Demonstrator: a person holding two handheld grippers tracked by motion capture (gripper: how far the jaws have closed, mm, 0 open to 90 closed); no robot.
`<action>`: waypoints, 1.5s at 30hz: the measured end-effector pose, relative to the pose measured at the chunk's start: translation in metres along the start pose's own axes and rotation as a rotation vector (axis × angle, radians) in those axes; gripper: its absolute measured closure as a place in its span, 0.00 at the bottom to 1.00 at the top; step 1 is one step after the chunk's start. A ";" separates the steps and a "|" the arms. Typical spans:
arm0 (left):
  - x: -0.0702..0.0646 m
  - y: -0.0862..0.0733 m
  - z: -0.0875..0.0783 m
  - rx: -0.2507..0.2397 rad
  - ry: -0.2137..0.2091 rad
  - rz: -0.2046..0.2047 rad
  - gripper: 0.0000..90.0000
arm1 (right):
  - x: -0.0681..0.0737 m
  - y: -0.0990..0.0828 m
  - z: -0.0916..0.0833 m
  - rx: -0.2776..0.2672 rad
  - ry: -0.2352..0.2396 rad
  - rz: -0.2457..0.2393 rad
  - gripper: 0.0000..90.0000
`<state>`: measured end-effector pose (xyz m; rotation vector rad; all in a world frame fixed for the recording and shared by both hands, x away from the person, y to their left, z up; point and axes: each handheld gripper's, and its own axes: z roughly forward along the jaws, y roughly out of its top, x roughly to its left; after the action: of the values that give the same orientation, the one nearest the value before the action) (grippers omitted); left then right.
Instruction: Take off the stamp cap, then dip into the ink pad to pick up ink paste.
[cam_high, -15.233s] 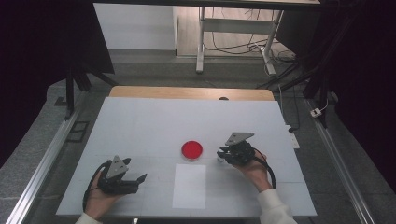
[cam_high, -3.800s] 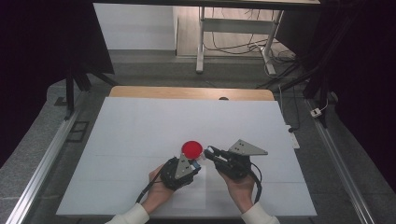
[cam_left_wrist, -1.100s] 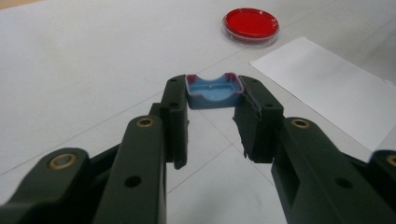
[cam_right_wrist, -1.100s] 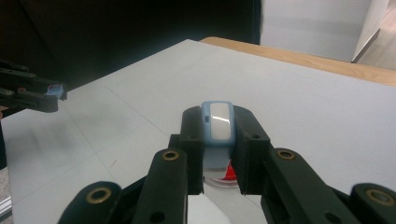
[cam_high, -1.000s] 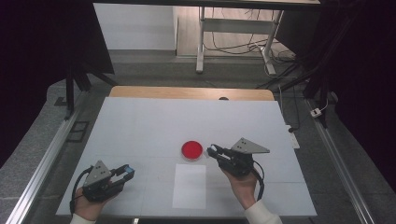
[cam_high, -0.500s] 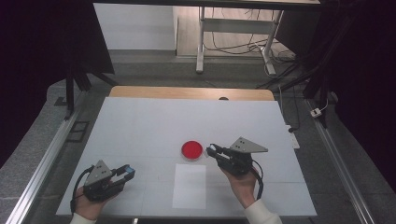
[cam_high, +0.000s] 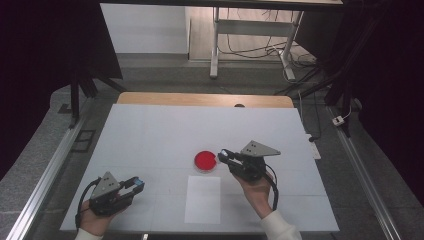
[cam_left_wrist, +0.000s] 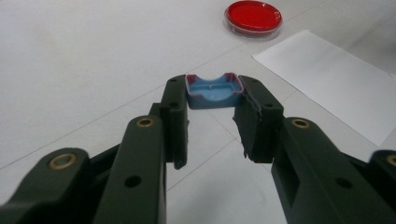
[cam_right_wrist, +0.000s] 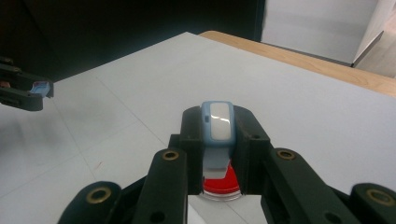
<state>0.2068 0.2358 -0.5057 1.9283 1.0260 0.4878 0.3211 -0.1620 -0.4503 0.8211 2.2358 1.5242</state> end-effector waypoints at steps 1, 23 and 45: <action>0.000 0.000 0.000 0.000 0.000 0.000 0.73 | 0.000 0.000 0.001 0.000 0.000 -0.001 0.84; -0.001 -0.001 -0.001 0.000 0.006 0.000 0.72 | -0.008 0.007 0.028 0.058 0.013 -0.013 0.84; -0.002 0.000 0.001 0.005 -0.002 0.003 0.72 | -0.015 0.005 0.060 0.133 0.013 -0.047 0.84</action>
<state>0.2062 0.2333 -0.5067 1.9349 1.0244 0.4856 0.3674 -0.1251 -0.4698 0.7923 2.3698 1.3757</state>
